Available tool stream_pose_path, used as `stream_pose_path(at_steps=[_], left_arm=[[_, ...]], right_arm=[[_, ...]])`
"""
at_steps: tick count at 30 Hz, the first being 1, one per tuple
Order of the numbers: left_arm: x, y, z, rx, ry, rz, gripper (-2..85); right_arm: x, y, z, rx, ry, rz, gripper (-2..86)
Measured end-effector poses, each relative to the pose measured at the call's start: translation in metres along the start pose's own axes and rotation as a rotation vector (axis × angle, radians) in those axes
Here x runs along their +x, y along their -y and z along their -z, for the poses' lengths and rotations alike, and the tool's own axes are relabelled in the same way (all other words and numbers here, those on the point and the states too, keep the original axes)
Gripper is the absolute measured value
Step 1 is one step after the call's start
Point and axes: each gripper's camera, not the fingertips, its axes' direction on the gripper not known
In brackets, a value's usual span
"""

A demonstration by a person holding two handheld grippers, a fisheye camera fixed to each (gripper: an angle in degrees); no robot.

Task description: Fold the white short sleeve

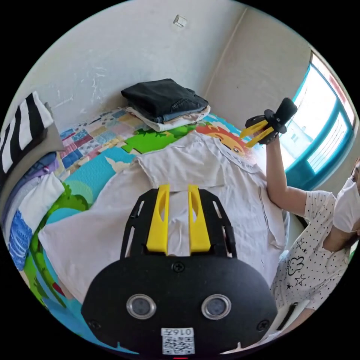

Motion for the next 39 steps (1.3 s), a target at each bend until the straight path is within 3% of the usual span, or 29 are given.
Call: stream_pose_path(at_steps=[4,8,15,19,21,24,29,39], left_arm=[[-0.026,-0.008,0.002,0.036,0.119,0.064,7.6],[-0.06,0.014,-0.009,0.108,0.137,0.118,7.6],[-0.103,0.047,-0.079,-0.005,0.022,0.196,8.6],[-0.115,0.049,-0.1,-0.014,0.084,0.232,7.1],[-0.122,0.046,-0.102,0.03,0.128,0.27,1.5],[-0.135,0.042,-0.1,0.073,0.126,0.319,-0.6],[-0.148,0.042,-0.103,0.09,0.086,0.336,-1.0],[-0.154,0.071,-0.105,0.054,0.193,0.354,-1.0]], right_arm=[[0.049,-0.039,-0.013,0.056,-0.056,-0.264,5.8],[0.127,-0.077,-0.072,-0.03,0.003,-0.605,7.8],[0.175,-0.136,-0.142,-0.08,0.169,-0.717,8.9],[0.187,-0.155,-0.157,-0.045,0.216,-0.714,7.8],[0.196,-0.16,-0.171,-0.073,0.225,-0.733,6.7],[0.21,-0.171,-0.171,-0.042,0.145,-0.802,3.1],[0.231,-0.194,-0.144,0.175,0.065,-0.926,1.3],[0.233,-0.133,-0.179,-0.016,-0.444,-0.871,0.9]])
